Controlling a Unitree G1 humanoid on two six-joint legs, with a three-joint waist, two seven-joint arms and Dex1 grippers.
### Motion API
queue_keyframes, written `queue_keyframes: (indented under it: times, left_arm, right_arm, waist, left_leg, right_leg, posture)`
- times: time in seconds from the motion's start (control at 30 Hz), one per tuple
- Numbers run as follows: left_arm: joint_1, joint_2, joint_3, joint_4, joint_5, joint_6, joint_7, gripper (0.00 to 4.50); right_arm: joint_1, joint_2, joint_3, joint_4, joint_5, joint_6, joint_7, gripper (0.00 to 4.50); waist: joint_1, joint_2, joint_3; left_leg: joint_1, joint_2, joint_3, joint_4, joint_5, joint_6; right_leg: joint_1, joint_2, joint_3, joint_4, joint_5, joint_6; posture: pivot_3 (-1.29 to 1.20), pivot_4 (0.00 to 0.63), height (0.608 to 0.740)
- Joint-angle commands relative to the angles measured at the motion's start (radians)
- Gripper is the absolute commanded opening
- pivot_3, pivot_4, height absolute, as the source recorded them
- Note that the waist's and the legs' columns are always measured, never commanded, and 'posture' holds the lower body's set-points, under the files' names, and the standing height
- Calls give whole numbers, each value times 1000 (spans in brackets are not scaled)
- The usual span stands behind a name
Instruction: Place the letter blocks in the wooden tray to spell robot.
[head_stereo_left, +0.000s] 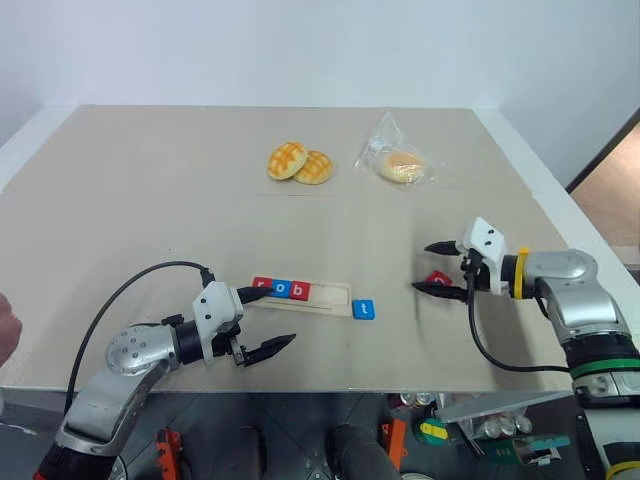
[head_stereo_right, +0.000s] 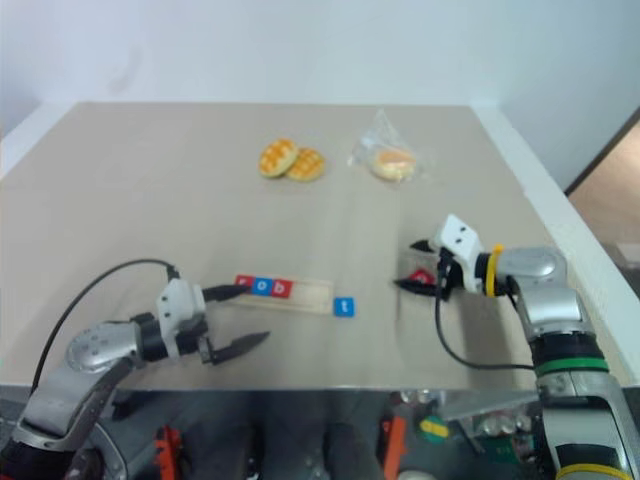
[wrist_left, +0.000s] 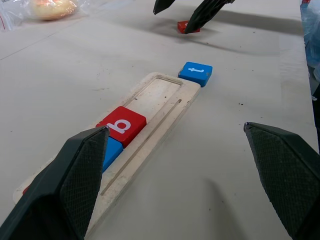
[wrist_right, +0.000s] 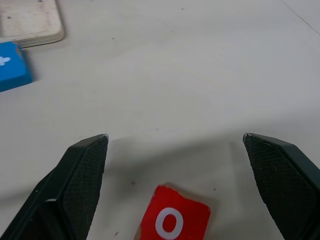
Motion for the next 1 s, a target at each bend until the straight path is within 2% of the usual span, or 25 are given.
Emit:
queue_keyframes:
  times: [0.03, 0.17, 0.37, 0.57, 0.7, 0.77, 0.8, 0.83, 0.87, 0.93, 1.0]
  left_arm:
    - [11, 5, 15, -46, -2, -15, 12, 4500]
    - [19, 6, 17, -52, -3, -11, 18, 4500]
    - [16, 7, 15, -50, -6, -5, 21, 4500]
    - [-5, 7, 7, -35, -6, -2, 14, 4500]
    - [-18, 7, 7, -23, -6, -4, 8, 4500]
    - [-23, 8, 6, -18, -5, -5, 6, 4500]
    - [-26, 7, 5, -16, -5, -6, 5, 4500]
    - [-29, 7, 5, -13, -4, -7, 5, 4500]
    - [-31, 6, 4, -11, -3, -8, 4, 4500]
    - [-33, 5, 2, -10, -3, -8, 4, 4500]
    - [-36, 4, 1, -8, -3, -8, 2, 4500]
  right_arm:
    - [-5, -7, -67, -51, 37, 81, -59, 4471]
    - [120, -4, -126, -240, 79, 227, -153, 4471]
    - [294, 64, -216, -479, 120, 407, -342, 4471]
    - [362, 163, -252, -528, 118, 474, -510, 4471]
    - [375, 211, -255, -540, 133, 511, -570, 4471]
    - [384, 231, -254, -559, 135, 513, -597, 3939]
    - [387, 245, -254, -573, 134, 520, -618, 3478]
    - [390, 255, -250, -586, 130, 525, -636, 3356]
    - [394, 266, -246, -605, 125, 537, -659, 2862]
    - [407, 284, -237, -644, 114, 550, -695, 2389]
    - [436, 311, -218, -723, 97, 582, -752, 1504]
  waist:
    - [0, 0, 0]
    - [1, 0, 0]
    - [3, 0, 0]
    - [1, 1, -1]
    - [0, 0, -1]
    - [0, 0, -1]
    - [0, 0, -1]
    - [0, 0, -1]
    - [0, 0, -1]
    - [0, 0, -1]
    - [1, 0, -1]
  left_leg:
    - [0, 0, 0, 0, 0, 0]
    - [0, 0, 0, 1, 0, 0]
    - [0, 1, -2, 1, 0, 0]
    - [0, 1, 0, 6, 0, 0]
    - [0, 2, 1, 7, 1, 0]
    - [0, 2, 1, 7, 1, 0]
    - [0, 2, 2, 7, 1, 0]
    - [0, 2, 2, 7, 1, 0]
    - [0, 2, 2, 7, 1, 0]
    - [0, 2, 2, 7, 1, 0]
    - [0, 2, 1, 6, 1, 0]
  right_leg:
    - [0, 0, 0, 0, 0, 0]
    - [0, 0, 0, 0, 0, 1]
    - [0, 1, -1, 1, -1, 1]
    - [1, 1, 0, 1, 2, 1]
    - [1, 2, 1, 1, 2, -1]
    - [1, 2, 2, 1, 2, -1]
    - [1, 1, 2, 1, 2, -1]
    - [1, 1, 2, 1, 2, -1]
    - [1, 1, 2, 1, 2, -1]
    - [1, 2, 2, 1, 2, -1]
    - [1, 2, 1, 1, 2, -1]
  posture:
    - [0, 150, 740]
    - [0, 150, 740]
    - [0, 150, 740]
    - [0, 150, 740]
    - [0, 150, 740]
    - [0, 150, 740]
    - [0, 150, 740]
    - [0, 150, 740]
    - [0, 150, 740]
    - [0, 150, 740]
    - [0, 150, 740]
